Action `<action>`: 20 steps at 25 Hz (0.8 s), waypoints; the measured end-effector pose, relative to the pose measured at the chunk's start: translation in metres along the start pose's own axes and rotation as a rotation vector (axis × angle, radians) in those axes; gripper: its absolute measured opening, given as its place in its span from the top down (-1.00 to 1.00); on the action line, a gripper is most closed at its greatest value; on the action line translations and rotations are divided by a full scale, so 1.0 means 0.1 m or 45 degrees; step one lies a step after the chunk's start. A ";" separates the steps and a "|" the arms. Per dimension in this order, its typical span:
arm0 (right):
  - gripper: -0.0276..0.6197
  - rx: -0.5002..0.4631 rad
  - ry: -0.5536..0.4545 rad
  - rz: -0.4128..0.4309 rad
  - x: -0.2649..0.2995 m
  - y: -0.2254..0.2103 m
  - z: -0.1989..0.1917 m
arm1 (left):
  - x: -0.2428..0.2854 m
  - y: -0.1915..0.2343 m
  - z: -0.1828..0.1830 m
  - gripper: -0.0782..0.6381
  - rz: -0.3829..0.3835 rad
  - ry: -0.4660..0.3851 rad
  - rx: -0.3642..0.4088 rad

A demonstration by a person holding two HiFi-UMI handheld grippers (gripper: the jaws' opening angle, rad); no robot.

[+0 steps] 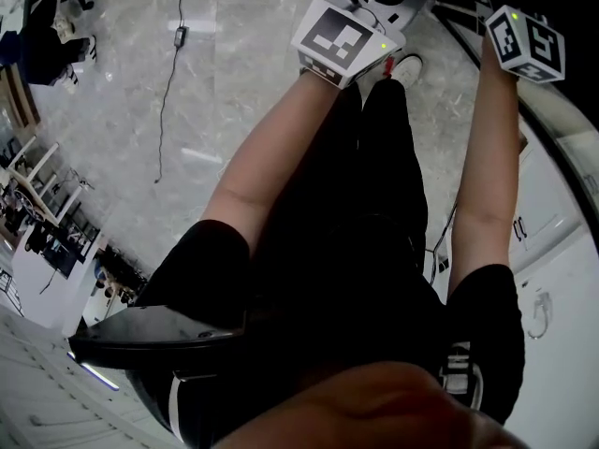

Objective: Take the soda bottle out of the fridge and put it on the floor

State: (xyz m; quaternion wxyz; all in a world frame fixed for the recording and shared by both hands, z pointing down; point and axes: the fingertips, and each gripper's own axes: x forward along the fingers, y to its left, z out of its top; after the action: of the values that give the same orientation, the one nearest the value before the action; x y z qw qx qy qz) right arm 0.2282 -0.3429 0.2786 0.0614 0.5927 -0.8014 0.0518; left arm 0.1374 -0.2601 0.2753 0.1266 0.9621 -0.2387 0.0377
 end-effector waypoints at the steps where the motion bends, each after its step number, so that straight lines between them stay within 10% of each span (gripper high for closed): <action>1: -0.05 0.005 0.004 -0.001 -0.09 0.05 0.03 | -0.05 -0.04 0.03 0.77 -0.006 0.002 0.010; 20: -0.05 0.023 0.158 0.148 -1.80 1.24 0.15 | -0.95 -0.83 0.17 0.77 -0.129 0.113 -0.042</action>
State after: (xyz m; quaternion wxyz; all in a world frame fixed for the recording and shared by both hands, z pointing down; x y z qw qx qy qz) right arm 0.1616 -0.1398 0.2335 0.1024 0.5414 -0.8286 0.0993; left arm 0.0928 -0.1507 0.2279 0.1547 0.9681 -0.1843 0.0699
